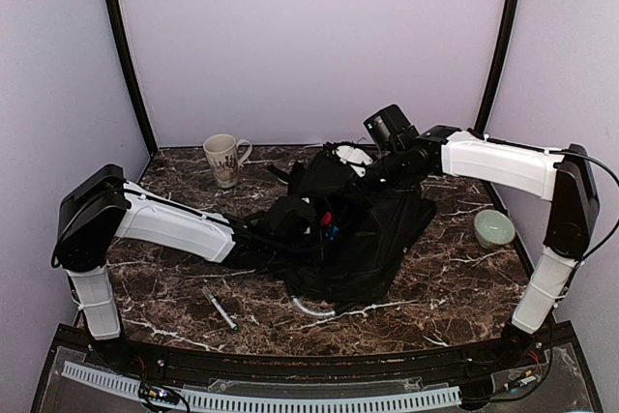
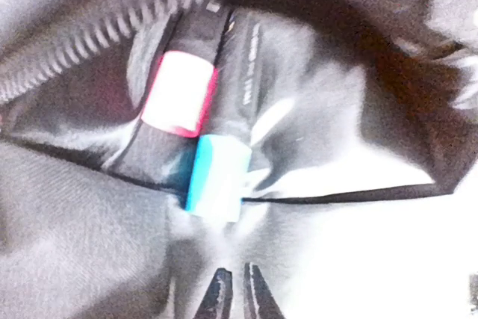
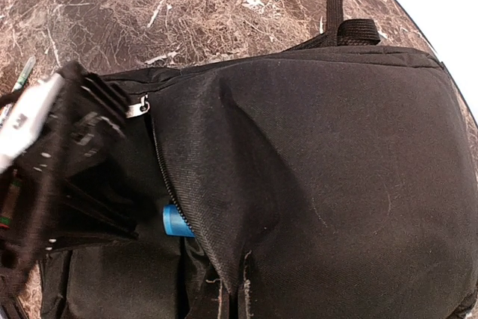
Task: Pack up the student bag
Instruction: Place the stationery in the student bag.
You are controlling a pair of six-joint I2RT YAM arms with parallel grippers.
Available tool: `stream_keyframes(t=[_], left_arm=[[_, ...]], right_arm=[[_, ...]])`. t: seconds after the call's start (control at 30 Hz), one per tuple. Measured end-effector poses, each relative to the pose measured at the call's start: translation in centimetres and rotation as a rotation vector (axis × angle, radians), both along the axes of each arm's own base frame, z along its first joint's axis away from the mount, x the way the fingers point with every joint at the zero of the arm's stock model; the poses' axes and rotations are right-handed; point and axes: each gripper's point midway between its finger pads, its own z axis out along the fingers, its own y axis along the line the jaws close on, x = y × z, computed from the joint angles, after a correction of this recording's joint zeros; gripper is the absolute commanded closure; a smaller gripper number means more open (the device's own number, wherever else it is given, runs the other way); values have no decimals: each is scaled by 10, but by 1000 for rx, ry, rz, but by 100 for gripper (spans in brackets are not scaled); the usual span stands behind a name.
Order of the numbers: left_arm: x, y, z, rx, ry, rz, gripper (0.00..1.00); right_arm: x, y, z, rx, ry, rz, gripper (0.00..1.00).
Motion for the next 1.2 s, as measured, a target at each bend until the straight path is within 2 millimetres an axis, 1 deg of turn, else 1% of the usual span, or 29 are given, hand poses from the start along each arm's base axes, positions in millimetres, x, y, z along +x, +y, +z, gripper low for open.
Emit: stream_keyframes(t=[0.17,0.37,0.47,0.67,0.87,1.03,1.1,1.2], left_arm=[[3,1,-17,62,19,16,93],[14,3,-26,93,-12,62,94],[23,0,-24,91,-54,81,94],[51,-11,-15,67,-155,122,93],[68,-23,-6,26,-221,127,92],[71,-29,1,-4,-248,100,88],[68,-31,2,-10,-245,79,86],[55,-26,1,-3,-225,31,83]], right_arm=[[-1,0,0,2,3,3,100],[-1,1,0,6,6,7,100],[-2,1,0,7,8,8,100],[-1,1,0,8,8,7,100],[0,0,0,5,5,3,100],[0,0,0,4,3,2,100],[0,0,0,4,3,2,100],[0,0,0,3,2,2,100]])
